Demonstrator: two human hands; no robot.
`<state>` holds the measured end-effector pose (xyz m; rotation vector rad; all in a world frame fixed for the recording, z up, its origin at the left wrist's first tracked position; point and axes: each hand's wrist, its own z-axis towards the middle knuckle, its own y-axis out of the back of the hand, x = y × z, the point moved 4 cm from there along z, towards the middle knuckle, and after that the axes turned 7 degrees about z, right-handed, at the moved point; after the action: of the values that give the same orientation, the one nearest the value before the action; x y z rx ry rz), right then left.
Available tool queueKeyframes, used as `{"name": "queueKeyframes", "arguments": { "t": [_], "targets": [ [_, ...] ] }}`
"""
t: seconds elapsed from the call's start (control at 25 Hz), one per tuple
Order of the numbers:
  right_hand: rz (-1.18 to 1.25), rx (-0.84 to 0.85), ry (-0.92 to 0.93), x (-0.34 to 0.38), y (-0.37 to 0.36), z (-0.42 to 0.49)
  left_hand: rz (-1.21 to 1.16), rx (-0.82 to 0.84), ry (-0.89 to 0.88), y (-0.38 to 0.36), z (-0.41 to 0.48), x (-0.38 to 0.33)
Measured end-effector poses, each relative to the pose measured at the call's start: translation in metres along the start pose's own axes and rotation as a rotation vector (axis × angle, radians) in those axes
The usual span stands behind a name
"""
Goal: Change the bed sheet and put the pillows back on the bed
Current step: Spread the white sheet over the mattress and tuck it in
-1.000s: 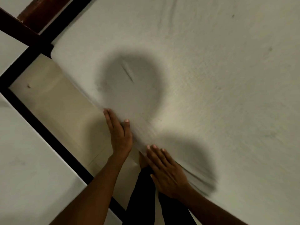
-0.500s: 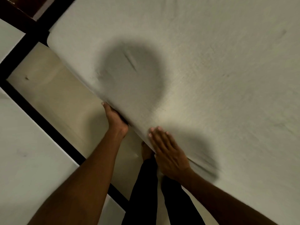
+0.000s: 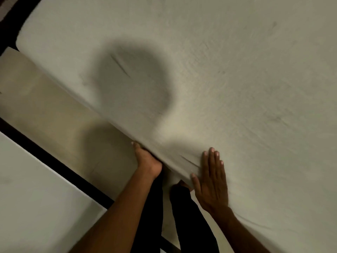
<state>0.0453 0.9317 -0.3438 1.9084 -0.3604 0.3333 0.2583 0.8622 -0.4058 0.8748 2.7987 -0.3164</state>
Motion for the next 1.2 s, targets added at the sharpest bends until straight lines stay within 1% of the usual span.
{"name": "queueKeyframes", "arguments": {
  "t": [0.12, 0.2, 0.36, 0.4, 0.44, 0.52, 0.56, 0.6, 0.64, 0.68, 0.72, 0.8, 0.88, 0.92, 0.96, 1.04, 1.08, 1.12, 1.16, 1.2],
  "targets": [
    [-0.045, 0.127, 0.081, -0.003, -0.027, -0.025, -0.019, 0.014, 0.022, 0.006, 0.021, 0.003],
    [-0.022, 0.202, 0.146, 0.007, -0.035, -0.041, 0.030, -0.014, 0.056, 0.022, 0.026, 0.008],
    [0.042, 0.417, 0.387, 0.021, -0.035, -0.079, 0.132, -0.068, 0.105, 0.052, 0.002, 0.030],
    [0.092, 0.398, 0.383, 0.020, -0.030, -0.085, 0.155, -0.071, 0.119, 0.054, -0.006, 0.035],
    [0.150, 0.314, 0.325, 0.016, -0.023, -0.085, 0.142, -0.059, 0.133, 0.056, -0.009, 0.041],
    [0.195, 0.077, 0.092, -0.006, -0.004, -0.078, 0.093, -0.033, 0.154, 0.047, -0.013, 0.050],
    [0.178, -0.013, -0.035, -0.020, 0.001, -0.077, 0.081, -0.029, 0.157, 0.038, -0.015, 0.052],
    [0.141, -0.065, -0.142, -0.033, 0.002, -0.077, 0.065, -0.035, 0.156, 0.032, -0.011, 0.056],
    [0.104, -0.079, -0.217, -0.039, -0.002, -0.080, 0.059, -0.052, 0.148, 0.025, -0.009, 0.058],
    [0.075, -0.061, -0.251, -0.041, -0.010, -0.087, 0.069, -0.070, 0.146, 0.021, -0.005, 0.060],
    [0.064, -0.024, -0.238, -0.038, -0.020, -0.094, 0.085, -0.090, 0.137, 0.017, -0.006, 0.058],
    [0.048, 0.065, -0.160, -0.026, -0.041, -0.110, 0.150, -0.081, 0.117, 0.013, -0.010, 0.051],
    [0.049, 0.150, -0.026, -0.012, -0.046, -0.121, 0.263, -0.132, 0.098, 0.023, -0.018, 0.033],
    [0.067, 0.167, 0.047, -0.002, -0.041, -0.120, 0.341, -0.182, 0.041, 0.031, -0.013, 0.016],
    [0.100, 0.163, 0.102, 0.010, -0.034, -0.111, 0.407, -0.263, -0.054, 0.038, -0.008, -0.007],
    [0.173, 0.138, 0.164, 0.040, -0.023, -0.073, 0.492, -0.438, -0.347, 0.051, 0.008, -0.059],
    [0.196, 0.125, 0.177, 0.059, -0.017, -0.044, 0.594, -0.566, -0.536, 0.053, 0.012, -0.089],
    [0.198, 0.097, 0.194, 0.078, -0.012, -0.010, 0.701, -0.670, -0.769, 0.050, 0.013, -0.122],
    [0.180, 0.058, 0.218, 0.094, -0.006, 0.028, 0.803, -0.721, -1.020, 0.039, 0.011, -0.151],
    [0.159, 0.023, 0.228, 0.106, -0.001, 0.068, 0.938, -0.711, -1.264, 0.020, 0.005, -0.174]
  ]
}}
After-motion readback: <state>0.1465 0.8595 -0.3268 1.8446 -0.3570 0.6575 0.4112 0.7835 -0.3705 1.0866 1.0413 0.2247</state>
